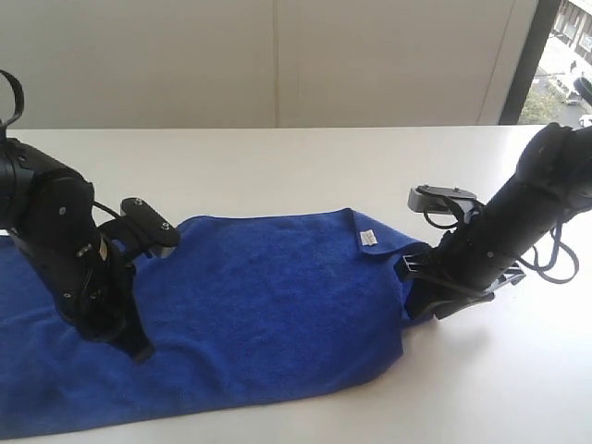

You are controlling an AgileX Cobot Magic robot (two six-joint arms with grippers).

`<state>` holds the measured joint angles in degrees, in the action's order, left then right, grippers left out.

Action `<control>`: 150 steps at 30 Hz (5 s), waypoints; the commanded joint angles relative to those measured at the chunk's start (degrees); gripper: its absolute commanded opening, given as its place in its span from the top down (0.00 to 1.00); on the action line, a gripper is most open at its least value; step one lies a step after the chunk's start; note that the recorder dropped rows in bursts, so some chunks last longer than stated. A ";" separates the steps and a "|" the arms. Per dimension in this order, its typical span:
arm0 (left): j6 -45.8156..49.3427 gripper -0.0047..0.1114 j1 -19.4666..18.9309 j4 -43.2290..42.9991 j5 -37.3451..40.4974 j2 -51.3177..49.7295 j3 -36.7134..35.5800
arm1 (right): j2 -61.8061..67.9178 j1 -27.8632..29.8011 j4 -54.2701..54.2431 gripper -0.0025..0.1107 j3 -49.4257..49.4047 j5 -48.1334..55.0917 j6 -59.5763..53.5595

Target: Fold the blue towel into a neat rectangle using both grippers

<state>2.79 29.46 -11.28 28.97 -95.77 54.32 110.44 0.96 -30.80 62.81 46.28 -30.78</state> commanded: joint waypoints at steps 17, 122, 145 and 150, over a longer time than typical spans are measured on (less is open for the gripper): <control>0.44 0.96 -0.14 -0.13 -1.02 -4.64 -0.56 | -3.91 0.28 6.00 0.98 2.13 2.64 1.70; 0.44 0.96 -0.14 0.34 -1.51 -4.64 -0.56 | -5.80 4.54 -22.49 0.50 -0.90 16.81 -19.87; 0.44 0.96 -0.14 0.51 -1.63 -4.64 -0.56 | -5.80 -16.40 -31.06 0.31 -0.90 11.14 -33.60; 0.44 0.96 -0.14 0.51 -1.90 -4.64 -0.56 | -5.80 -16.28 -30.95 0.31 -0.90 10.86 -33.69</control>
<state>3.30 29.46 -11.37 26.38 -100.44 54.22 104.88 -15.36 -61.16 61.56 57.10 -63.51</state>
